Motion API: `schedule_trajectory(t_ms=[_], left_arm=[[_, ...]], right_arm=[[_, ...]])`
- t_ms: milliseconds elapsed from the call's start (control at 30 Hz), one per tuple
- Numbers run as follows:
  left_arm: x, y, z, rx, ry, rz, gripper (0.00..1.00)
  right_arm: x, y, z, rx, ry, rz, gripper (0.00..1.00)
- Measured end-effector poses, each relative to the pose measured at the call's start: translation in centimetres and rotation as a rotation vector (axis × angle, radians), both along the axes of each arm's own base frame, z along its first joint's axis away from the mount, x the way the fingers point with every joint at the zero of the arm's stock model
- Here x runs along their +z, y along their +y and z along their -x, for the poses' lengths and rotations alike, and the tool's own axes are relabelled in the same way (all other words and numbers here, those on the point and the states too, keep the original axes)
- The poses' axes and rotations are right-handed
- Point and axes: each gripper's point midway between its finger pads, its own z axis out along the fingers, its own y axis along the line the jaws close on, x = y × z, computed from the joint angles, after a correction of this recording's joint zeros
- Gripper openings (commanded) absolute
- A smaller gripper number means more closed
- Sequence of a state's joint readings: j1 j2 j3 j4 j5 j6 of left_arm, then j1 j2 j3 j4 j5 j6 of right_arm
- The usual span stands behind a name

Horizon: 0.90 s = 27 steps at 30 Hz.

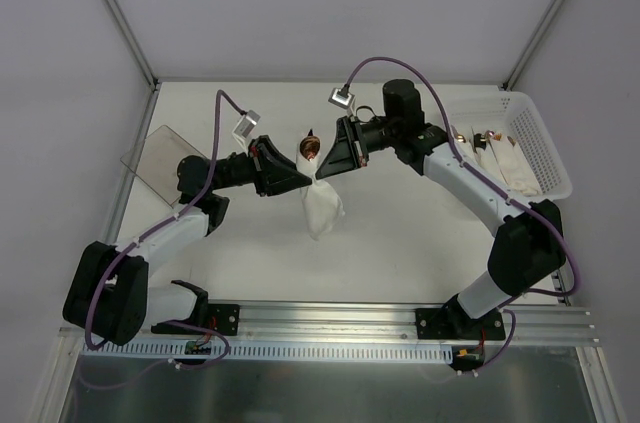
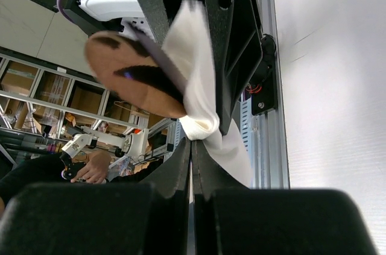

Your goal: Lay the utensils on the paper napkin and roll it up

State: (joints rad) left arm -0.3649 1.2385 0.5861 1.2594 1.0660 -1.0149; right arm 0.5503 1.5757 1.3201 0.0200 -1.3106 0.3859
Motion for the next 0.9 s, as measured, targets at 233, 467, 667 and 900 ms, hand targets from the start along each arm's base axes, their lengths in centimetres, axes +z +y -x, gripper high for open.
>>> schedule_trajectory(t_ms=[233,467,667,900], left_arm=[[0.8,0.0,0.1,0.002,-0.021,0.01,0.34],[1.2,0.0,0.0,-0.001,-0.008,0.013,0.08],[1.2,0.0,-0.1,0.001,-0.003,0.013,0.0],[1.3,0.7,-1.3,0.056,0.002,0.022,0.0]], right_arm=[[0.1,-0.3,-0.2,0.0,0.0,-0.005,0.0],[0.5,-0.5,0.3,0.019,-0.001,-0.014,0.0],[0.6,-0.5,0.3,0.021,-0.007,-0.018,0.0],[0.6,-0.7,-0.7,-0.019,-0.021,-0.016,0.32]])
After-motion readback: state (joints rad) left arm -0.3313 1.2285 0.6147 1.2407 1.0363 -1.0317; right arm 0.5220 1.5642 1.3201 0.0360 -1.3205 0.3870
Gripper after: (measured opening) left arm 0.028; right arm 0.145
